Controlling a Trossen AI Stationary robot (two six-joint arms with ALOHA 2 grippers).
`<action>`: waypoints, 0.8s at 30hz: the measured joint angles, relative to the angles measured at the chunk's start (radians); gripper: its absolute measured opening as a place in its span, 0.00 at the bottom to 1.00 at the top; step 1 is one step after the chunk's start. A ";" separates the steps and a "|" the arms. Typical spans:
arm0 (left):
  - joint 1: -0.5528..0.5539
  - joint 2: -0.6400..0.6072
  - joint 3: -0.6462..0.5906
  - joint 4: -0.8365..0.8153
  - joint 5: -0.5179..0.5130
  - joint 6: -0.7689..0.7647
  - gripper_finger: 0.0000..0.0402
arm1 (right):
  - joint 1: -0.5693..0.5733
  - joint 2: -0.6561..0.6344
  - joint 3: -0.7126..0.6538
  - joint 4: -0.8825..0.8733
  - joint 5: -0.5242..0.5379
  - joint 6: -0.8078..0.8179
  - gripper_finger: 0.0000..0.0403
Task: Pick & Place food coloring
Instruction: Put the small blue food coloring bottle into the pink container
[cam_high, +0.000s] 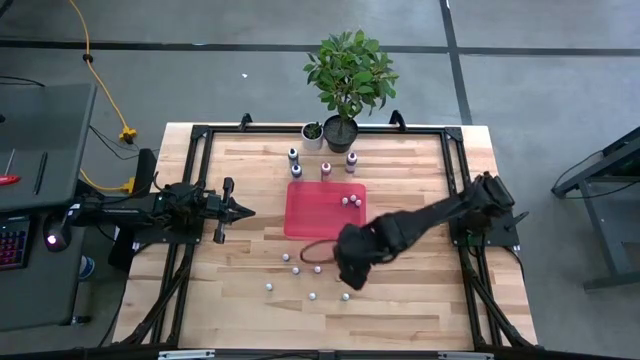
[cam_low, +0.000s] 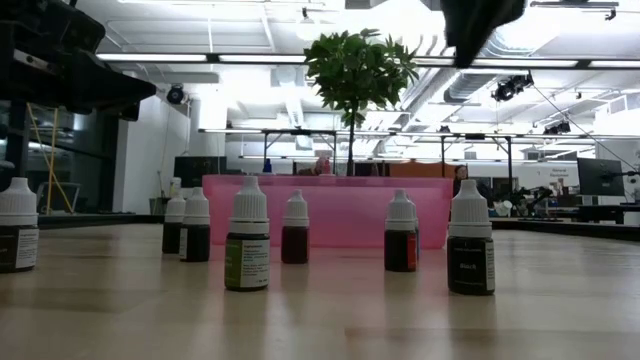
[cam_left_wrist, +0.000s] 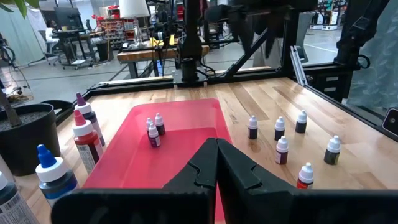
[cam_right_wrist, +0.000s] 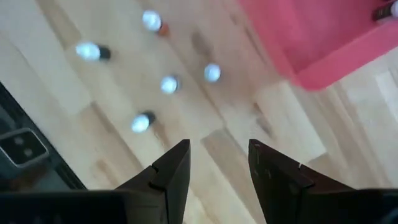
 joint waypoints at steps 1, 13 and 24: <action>0.000 0.000 0.000 0.000 0.000 0.000 0.00 | 0.019 0.000 0.000 -0.002 0.007 0.014 0.38; 0.000 0.000 0.000 0.000 0.000 0.000 0.00 | 0.193 0.000 -0.103 0.012 -0.013 0.259 0.38; 0.000 0.000 0.000 0.000 0.000 0.000 0.00 | 0.168 0.002 -0.256 0.254 -0.043 0.509 0.38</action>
